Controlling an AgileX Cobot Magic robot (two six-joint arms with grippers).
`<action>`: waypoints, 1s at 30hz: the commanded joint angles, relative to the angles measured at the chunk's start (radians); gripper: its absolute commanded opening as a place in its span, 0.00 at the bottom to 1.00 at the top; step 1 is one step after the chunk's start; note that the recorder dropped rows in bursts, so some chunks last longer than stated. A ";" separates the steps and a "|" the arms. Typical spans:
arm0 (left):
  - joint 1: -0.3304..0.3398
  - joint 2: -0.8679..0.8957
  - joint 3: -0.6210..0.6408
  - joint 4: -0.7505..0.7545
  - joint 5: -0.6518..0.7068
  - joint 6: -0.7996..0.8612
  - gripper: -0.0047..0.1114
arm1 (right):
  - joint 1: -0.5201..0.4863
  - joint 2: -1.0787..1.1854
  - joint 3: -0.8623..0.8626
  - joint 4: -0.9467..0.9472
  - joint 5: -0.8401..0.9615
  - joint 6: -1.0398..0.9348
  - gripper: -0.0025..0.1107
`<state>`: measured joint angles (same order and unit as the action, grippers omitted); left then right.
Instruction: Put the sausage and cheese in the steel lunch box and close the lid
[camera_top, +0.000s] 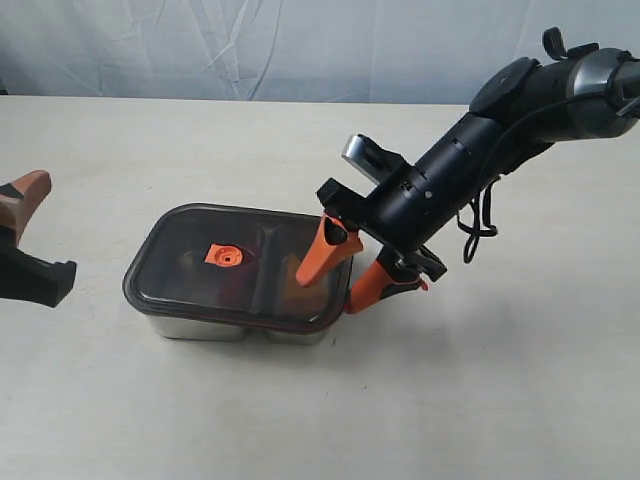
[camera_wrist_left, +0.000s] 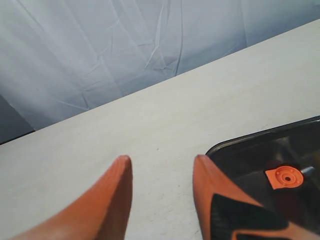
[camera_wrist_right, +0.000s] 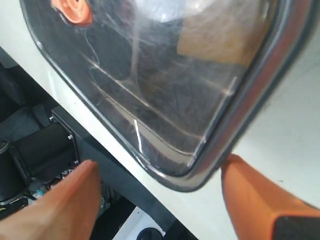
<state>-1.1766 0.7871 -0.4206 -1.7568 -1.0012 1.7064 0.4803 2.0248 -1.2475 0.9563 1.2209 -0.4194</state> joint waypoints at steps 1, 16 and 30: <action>-0.001 -0.006 0.002 0.012 0.012 -0.002 0.37 | -0.004 -0.011 -0.005 -0.080 0.000 0.058 0.60; -0.001 0.017 0.002 0.012 0.083 0.076 0.23 | -0.004 -0.175 -0.005 -0.199 0.000 0.036 0.58; 0.097 0.331 0.002 0.374 0.152 0.030 0.04 | 0.082 -0.253 -0.005 -0.182 -0.190 0.008 0.01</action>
<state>-1.1455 1.0399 -0.4206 -1.4703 -0.8847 1.7572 0.5222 1.7800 -1.2475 0.8068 1.1138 -0.3970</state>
